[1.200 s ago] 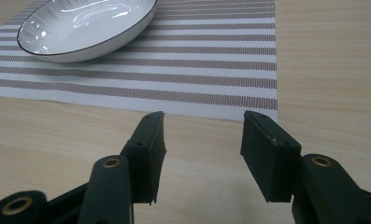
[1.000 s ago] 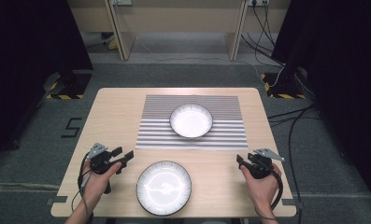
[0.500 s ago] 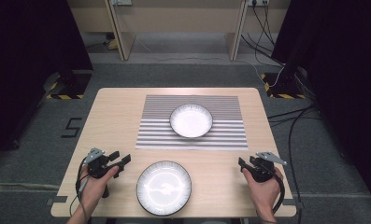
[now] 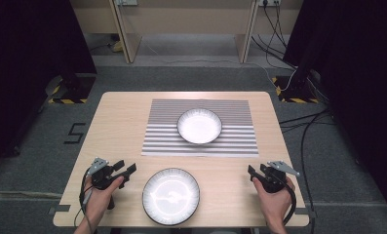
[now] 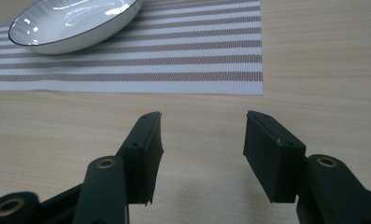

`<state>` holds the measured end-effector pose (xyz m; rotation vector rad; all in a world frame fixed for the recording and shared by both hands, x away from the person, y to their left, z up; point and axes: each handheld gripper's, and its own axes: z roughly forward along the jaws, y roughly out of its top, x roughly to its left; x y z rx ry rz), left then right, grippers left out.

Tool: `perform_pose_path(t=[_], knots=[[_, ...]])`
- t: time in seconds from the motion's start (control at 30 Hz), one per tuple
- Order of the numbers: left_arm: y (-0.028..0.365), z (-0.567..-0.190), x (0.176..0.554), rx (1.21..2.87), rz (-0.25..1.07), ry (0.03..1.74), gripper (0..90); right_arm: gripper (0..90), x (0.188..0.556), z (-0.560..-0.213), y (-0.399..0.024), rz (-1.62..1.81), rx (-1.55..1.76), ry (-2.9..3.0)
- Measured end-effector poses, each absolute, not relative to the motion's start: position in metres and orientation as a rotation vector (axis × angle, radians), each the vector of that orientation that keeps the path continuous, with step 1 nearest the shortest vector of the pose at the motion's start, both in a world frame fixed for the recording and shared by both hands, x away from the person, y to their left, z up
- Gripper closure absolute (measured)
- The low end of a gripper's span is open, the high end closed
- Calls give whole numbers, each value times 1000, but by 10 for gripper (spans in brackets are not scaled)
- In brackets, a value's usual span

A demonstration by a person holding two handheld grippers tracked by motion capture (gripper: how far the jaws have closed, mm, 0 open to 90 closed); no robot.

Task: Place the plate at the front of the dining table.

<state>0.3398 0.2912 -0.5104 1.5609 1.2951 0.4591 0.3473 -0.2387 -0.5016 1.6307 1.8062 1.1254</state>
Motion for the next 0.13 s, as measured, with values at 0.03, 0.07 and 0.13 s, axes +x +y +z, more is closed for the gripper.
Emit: perform_pose_path(t=[0.03,0.07,0.13], knots=[[291,-510,339,1558,461,1294,377,460,347,-500,-241,1139,1626,1793],[292,-511,339,1553,461,1297,377,459,347,-500,-241,1142,1630,1790],[292,-511,339,1549,464,1299,376,458,346,-500,-242,1144,1633,1787]])
